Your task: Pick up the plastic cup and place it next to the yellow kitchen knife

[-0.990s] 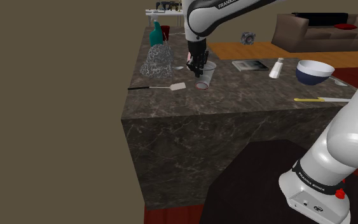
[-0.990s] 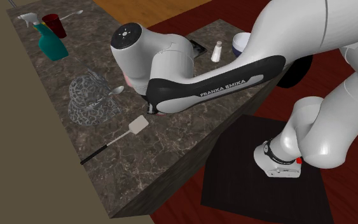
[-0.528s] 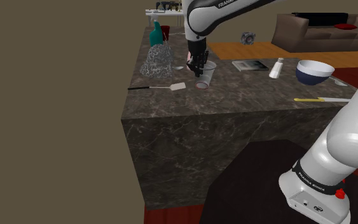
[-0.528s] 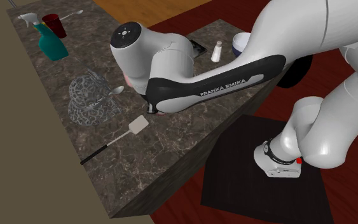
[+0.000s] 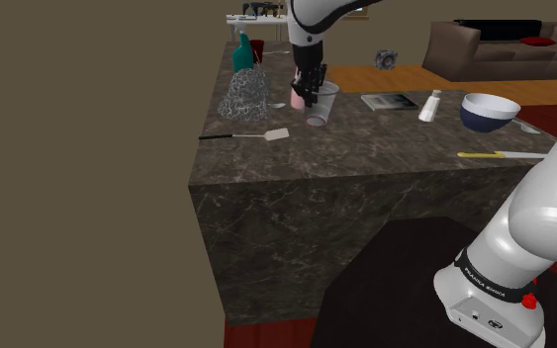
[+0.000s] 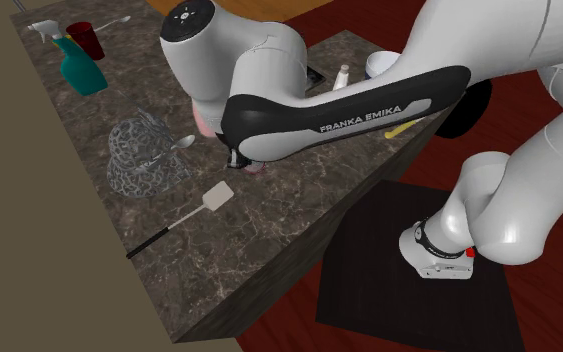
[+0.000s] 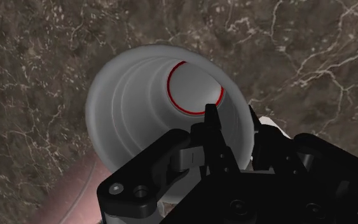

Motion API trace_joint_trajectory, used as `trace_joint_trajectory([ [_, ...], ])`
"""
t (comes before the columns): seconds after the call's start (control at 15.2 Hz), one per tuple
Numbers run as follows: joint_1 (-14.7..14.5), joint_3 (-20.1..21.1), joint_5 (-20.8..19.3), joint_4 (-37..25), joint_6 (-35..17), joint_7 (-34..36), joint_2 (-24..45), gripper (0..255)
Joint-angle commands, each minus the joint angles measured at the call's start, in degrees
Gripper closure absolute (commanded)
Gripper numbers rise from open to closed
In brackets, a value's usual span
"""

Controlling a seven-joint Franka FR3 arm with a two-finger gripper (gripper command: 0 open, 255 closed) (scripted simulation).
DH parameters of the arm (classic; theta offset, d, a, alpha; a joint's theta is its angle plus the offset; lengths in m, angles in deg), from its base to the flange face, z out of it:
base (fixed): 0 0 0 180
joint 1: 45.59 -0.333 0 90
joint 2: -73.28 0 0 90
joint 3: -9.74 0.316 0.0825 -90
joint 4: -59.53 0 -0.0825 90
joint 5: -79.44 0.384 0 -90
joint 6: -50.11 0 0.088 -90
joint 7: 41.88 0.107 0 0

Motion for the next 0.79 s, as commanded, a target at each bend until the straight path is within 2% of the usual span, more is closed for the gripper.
trace_joint_trajectory([
  [0.0, -0.02, 0.02, 0.10, -1.19, 1.38, -0.27, -0.21, 255],
  [0.73, -0.16, 0.15, 0.40, -9.53, 9.66, -1.73, -0.28, 255],
])
